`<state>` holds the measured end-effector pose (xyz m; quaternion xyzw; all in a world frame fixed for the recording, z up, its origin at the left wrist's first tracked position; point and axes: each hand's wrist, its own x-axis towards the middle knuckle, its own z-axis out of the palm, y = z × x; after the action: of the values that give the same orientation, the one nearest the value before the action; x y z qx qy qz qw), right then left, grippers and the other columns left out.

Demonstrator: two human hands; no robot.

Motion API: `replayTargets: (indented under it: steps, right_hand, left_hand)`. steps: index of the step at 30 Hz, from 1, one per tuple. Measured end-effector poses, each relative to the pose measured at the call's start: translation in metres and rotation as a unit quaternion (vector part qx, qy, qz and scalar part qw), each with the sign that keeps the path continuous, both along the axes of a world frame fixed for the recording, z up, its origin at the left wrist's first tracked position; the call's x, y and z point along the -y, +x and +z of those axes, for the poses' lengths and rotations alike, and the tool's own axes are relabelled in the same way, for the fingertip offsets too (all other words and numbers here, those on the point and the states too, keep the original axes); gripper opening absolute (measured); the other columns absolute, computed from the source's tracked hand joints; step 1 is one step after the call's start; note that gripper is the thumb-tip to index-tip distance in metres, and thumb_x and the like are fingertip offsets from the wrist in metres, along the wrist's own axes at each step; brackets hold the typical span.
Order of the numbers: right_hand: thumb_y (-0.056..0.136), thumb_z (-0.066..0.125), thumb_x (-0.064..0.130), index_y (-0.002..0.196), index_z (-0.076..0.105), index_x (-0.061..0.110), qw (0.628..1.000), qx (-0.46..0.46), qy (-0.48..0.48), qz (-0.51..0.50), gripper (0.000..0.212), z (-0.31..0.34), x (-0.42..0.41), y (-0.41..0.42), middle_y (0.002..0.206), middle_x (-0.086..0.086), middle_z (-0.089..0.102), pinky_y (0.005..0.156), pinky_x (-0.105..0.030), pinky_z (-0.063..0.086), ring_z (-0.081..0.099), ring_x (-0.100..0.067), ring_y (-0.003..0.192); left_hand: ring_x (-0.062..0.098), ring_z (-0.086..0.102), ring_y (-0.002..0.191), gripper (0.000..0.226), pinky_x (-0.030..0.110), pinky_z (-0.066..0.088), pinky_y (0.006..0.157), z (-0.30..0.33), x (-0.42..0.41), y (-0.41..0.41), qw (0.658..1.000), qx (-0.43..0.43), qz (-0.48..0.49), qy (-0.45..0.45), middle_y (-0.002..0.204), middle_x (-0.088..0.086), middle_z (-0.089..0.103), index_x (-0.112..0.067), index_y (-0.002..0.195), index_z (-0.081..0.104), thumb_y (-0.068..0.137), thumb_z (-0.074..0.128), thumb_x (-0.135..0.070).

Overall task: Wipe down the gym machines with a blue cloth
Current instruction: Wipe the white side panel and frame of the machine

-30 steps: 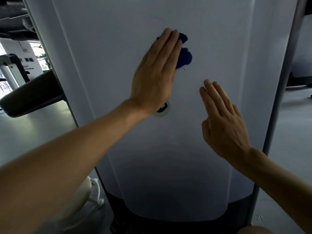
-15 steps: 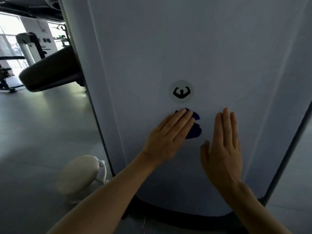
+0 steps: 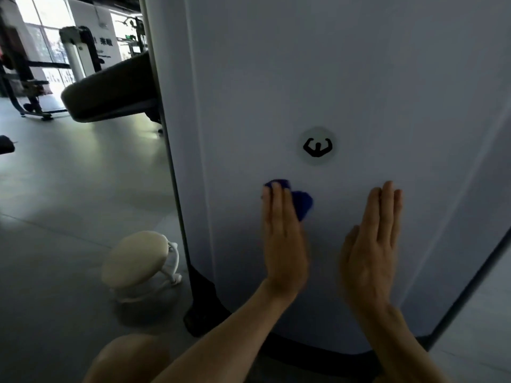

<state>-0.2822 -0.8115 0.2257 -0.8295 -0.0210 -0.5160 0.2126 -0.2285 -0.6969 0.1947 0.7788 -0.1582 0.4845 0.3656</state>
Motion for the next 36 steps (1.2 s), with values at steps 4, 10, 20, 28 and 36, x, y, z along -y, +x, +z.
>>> replayTargets:
  steps: [4, 10, 20, 28, 36]
  right_hand:
    - [0.109, 0.032, 0.009, 0.160, 0.023, 0.000, 1.000, 0.000, 0.013, 0.022, 0.052, 0.002, 0.006, -0.007, 0.171, -0.011, 0.010, 0.129, -0.033, 0.007, 0.005, -0.026, 0.159]
    - [0.109, 0.042, 0.015, 0.162, 0.020, 0.007, 0.998, -0.044, -0.036, -0.024, 0.058, 0.004, 0.016, -0.012, 0.172, -0.007, 0.005, 0.127, -0.031, 0.005, 0.001, -0.023, 0.159]
    - [0.079, 0.081, 0.048, 0.163, 0.000, 0.004, 0.982, -0.097, -0.133, -0.089, 0.125, 0.004, 0.017, -0.008, 0.171, -0.014, -0.010, 0.127, -0.048, 0.010, -0.004, -0.033, 0.158]
    - [0.070, 0.091, 0.033, 0.162, 0.016, 0.004, 0.991, -0.051, -0.101, -0.064, 0.122, 0.002, 0.018, -0.011, 0.172, -0.012, 0.002, 0.118, -0.051, 0.025, 0.005, -0.033, 0.158]
    - [0.071, 0.091, 0.028, 0.164, 0.006, 0.007, 0.992, -0.084, -0.078, -0.053, 0.127, 0.003, 0.013, -0.013, 0.172, -0.009, -0.003, 0.123, -0.050, 0.022, 0.002, -0.030, 0.159]
  left_hand:
    - [0.026, 0.010, 0.161, 0.067, 0.041, 0.012, 0.131, -0.015, 0.008, 0.008, 0.935, 0.152, -0.090, 0.307, 0.174, 0.007, 0.001, -0.007, 0.164, 0.014, 0.109, 0.052, -0.015]
    - [0.018, 0.008, 0.161, 0.067, 0.035, 0.014, 0.130, 0.020, -0.070, 0.027, 0.984, 0.074, 0.000, 0.162, 0.169, 0.010, 0.020, -0.006, 0.161, 0.021, 0.102, 0.052, -0.009]
    - [0.027, 0.003, 0.161, 0.061, 0.042, 0.014, 0.130, 0.039, -0.022, 0.018, 0.969, 0.108, 0.011, 0.224, 0.170, 0.014, 0.011, -0.001, 0.160, 0.021, 0.109, 0.047, -0.019]
    - [0.026, 0.015, 0.159, 0.062, 0.040, 0.016, 0.130, 0.078, -0.107, 0.048, 0.981, 0.094, 0.083, 0.145, 0.170, 0.012, 0.016, -0.004, 0.161, 0.022, 0.107, 0.048, -0.019]
    - [0.022, 0.011, 0.160, 0.050, 0.037, 0.020, 0.129, 0.080, -0.013, 0.017, 0.957, 0.174, -0.008, 0.234, 0.168, 0.016, 0.025, 0.003, 0.156, 0.034, 0.109, 0.046, -0.010]
